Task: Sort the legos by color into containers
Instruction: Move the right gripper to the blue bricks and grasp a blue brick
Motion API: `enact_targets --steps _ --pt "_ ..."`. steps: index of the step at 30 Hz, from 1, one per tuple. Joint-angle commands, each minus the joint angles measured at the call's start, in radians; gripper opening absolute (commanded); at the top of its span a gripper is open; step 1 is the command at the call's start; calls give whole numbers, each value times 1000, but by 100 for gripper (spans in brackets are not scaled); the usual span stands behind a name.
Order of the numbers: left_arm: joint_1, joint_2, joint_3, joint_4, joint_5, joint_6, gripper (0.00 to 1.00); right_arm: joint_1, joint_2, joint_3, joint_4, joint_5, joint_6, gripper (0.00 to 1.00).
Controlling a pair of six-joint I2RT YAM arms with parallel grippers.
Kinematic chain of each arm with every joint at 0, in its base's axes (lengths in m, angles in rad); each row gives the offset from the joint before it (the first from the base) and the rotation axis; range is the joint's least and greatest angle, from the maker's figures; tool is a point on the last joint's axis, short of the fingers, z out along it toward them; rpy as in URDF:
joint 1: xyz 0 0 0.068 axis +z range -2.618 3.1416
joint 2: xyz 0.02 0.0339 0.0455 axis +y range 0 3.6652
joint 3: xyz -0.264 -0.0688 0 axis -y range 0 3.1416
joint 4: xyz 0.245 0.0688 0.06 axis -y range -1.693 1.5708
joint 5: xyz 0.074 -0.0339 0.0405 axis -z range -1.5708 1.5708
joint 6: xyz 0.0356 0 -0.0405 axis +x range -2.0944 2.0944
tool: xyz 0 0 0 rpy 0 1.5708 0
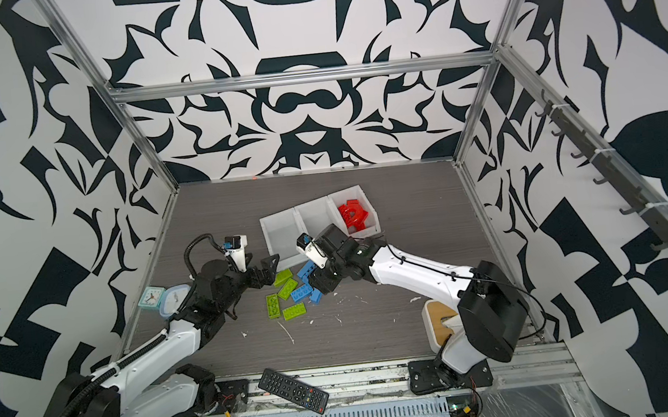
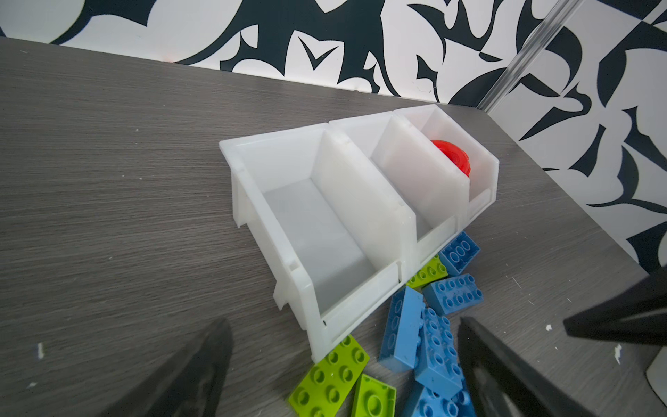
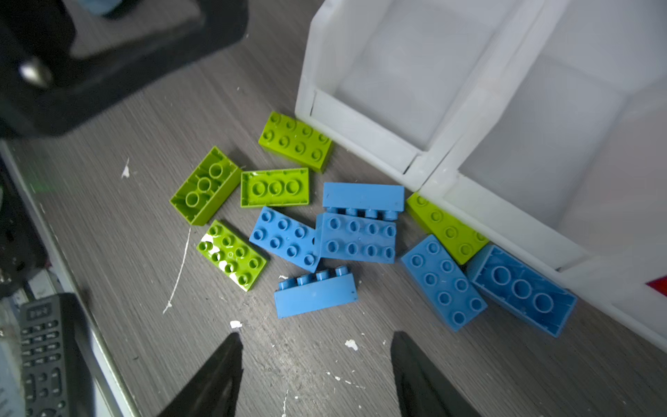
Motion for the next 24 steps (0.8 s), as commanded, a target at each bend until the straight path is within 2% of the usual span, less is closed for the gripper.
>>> enact_targets --steps 1,16,24 --pt "-1 -22 14 -6 -10 -2 100 25 23 -5 25 46 -41 70" --pt "-2 -27 16 -11 -11 0 100 61 152 -6 51 130 -70 76" --pt "-3 -27 15 -9 -7 -1 100 62 216 8 89 120 -75 76"
